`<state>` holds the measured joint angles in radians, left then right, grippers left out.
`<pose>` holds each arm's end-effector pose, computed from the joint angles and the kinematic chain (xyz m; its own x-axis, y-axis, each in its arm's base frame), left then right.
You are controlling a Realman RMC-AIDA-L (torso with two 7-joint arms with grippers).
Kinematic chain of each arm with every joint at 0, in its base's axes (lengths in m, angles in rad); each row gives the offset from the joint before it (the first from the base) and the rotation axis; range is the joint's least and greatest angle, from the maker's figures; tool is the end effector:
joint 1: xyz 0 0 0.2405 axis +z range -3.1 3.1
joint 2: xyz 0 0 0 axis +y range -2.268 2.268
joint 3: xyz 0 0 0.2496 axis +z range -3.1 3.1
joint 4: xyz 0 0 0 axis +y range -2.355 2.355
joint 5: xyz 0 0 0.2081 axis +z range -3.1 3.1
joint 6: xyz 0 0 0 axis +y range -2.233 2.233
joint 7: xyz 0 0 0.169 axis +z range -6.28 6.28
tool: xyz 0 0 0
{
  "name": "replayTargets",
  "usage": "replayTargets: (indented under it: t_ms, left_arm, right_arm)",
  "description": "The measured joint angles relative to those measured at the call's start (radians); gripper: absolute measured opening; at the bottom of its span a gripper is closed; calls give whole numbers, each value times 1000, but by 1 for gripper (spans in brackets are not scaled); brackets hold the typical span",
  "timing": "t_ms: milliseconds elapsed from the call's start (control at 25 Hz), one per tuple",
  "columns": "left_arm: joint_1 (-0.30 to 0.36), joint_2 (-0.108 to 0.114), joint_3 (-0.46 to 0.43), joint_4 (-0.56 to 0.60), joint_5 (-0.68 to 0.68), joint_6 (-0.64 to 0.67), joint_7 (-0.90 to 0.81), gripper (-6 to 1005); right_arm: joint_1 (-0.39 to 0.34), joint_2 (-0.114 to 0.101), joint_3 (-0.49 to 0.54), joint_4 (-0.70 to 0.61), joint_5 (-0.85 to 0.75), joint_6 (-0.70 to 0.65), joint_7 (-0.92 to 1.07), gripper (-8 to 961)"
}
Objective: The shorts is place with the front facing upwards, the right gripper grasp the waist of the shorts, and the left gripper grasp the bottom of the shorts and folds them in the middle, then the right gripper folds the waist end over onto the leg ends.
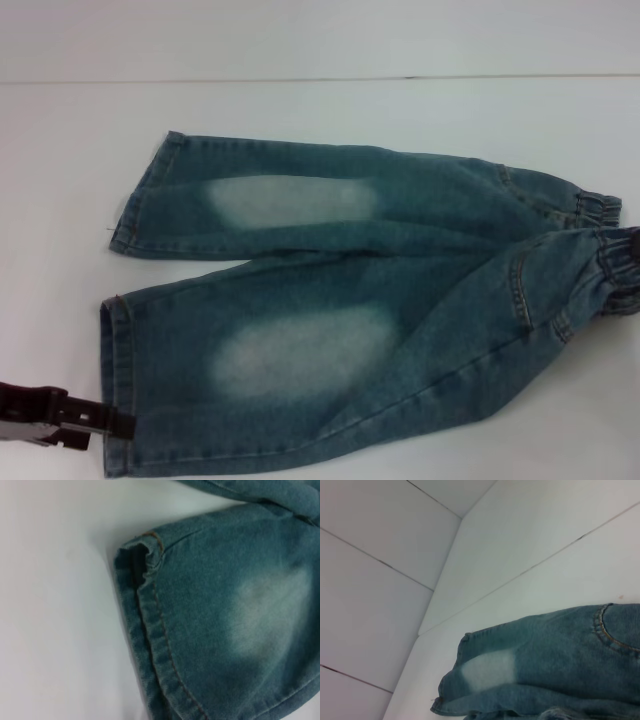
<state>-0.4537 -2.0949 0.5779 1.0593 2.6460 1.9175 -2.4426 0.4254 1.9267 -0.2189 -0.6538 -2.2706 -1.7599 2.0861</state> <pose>-0.3088 0.2593 0.0276 0.1094 0.9939 0.0138 0.9921 -0.1083 -0.0635 0.3332 0.2923 0.0767 0.1137 -0.8099 -0.5755 -0.9505 -0.2572 0.1742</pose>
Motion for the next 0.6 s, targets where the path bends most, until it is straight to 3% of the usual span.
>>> replayTargets:
  t_ms: [600]
  left_arm:
    - [-33,-10,2,-52,-1,-16,5,830]
  right_arm:
    - [7,0,-3,-3,-1,-1,0,45]
